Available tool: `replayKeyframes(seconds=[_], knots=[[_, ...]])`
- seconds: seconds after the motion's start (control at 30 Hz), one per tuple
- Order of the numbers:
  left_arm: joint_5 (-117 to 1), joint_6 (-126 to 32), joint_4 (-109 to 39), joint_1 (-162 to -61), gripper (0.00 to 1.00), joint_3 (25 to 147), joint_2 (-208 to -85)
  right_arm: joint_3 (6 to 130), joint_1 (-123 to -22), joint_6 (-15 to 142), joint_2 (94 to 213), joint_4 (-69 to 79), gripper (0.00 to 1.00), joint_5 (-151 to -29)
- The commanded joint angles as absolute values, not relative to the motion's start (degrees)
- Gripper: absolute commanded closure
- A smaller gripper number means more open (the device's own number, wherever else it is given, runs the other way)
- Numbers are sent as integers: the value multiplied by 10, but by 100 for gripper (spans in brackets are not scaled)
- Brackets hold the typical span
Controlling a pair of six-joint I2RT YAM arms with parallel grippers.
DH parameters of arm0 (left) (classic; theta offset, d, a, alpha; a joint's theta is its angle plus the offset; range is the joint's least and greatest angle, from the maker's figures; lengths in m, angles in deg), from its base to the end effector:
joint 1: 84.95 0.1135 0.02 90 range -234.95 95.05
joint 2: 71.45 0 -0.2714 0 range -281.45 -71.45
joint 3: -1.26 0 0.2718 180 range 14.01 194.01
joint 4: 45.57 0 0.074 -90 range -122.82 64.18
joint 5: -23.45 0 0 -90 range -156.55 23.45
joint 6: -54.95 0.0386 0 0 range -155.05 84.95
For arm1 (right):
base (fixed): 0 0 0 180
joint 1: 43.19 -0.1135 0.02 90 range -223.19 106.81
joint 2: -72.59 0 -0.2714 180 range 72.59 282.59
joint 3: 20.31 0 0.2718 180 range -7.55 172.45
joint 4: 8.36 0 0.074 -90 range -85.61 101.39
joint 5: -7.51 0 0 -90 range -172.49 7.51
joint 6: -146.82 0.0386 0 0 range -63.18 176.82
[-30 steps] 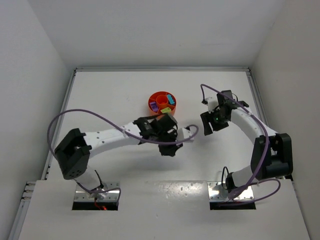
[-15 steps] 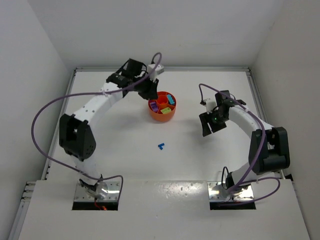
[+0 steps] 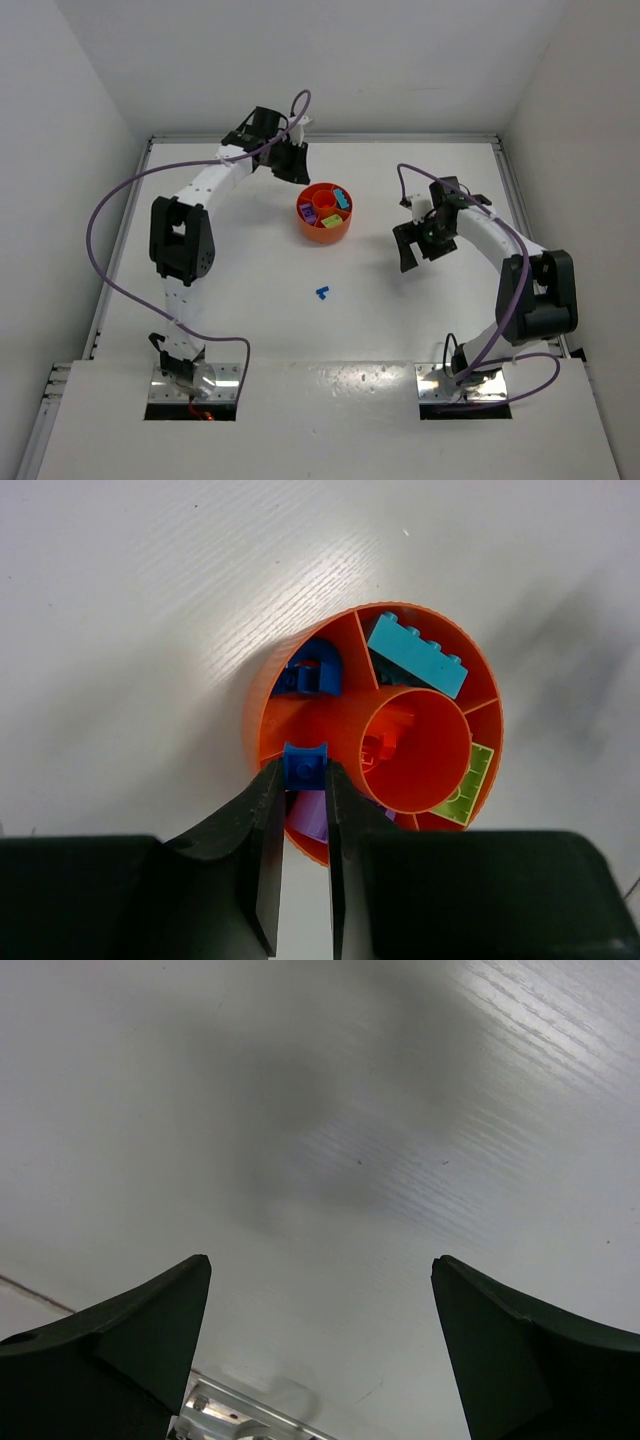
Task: Sort the legos into containers by color
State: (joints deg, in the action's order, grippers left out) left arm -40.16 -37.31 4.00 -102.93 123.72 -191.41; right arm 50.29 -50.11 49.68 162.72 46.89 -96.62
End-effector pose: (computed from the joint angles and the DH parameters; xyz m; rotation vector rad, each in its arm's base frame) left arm 0.4713 -0.1710 0.2810 0.5449 2.3366 -0.7165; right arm 0.3027 0.0462 0.1865 -0.3964 2.8281 0.3532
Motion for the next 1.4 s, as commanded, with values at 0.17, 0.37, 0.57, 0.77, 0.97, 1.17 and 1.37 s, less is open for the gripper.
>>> replayKeyframes(seconds=[0.17,0.37,0.57,0.77,0.97,1.17,1.37], knots=[[-372,-384,30,-1026,97,1270,-1936,529,-500,497,1638,475,8,-973],[-377,-384,30,-1031,84,1270,-1948,529,-500,497,1638,475,8,-967],[-377,-384,30,-1031,80,1270,-1954,529,-500,497,1643,475,8,-967],[-382,-384,30,-1037,63,1270,-1954,529,-500,497,1643,475,8,-967],[-389,-389,30,-1042,50,1276,-1935,529,-500,497,1643,475,8,-967],[-399,-377,30,-1048,49,1263,-1904,524,-500,497,1637,475,8,-967],[-421,-370,19,-1066,49,1236,-1885,524,-500,497,1632,475,8,-967]])
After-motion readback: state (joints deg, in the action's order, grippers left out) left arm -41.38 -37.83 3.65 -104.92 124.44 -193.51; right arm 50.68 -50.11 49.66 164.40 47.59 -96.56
